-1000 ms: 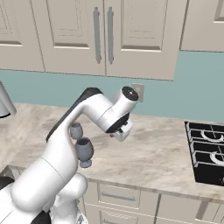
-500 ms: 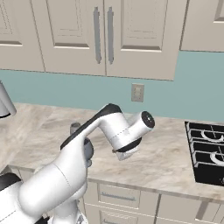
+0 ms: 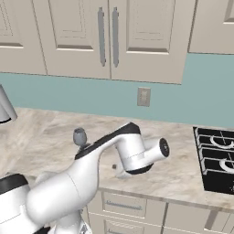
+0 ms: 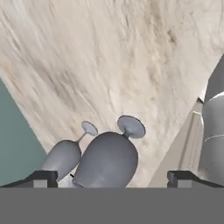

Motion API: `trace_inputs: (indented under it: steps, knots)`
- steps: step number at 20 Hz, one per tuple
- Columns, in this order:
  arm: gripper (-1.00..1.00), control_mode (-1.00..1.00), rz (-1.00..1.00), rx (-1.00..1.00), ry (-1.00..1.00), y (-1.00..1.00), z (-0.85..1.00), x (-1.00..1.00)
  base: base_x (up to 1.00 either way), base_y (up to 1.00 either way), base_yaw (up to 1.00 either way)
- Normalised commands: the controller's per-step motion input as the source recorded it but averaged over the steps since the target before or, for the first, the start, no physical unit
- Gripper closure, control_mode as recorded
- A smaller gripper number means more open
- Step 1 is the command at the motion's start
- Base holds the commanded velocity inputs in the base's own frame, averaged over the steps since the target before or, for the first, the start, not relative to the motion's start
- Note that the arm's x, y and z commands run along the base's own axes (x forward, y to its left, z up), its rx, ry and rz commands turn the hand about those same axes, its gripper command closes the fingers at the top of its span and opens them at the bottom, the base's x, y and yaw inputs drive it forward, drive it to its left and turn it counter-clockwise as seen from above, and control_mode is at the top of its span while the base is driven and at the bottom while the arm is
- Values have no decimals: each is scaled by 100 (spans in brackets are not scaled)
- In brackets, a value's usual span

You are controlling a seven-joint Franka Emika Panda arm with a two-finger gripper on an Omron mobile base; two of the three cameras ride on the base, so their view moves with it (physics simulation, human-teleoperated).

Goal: Retrieve the wine glasses from the counter and place one next to each plate.

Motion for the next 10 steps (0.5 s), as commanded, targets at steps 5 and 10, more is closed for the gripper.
trace_inputs:
  steps: [5, 10]
  knots:
    - [-100, -100, -5, 45, 24, -23, -9, 0, 0, 0, 0]
    - [-100, -100, 0, 2, 5, 0, -20, 3, 0, 0, 0]
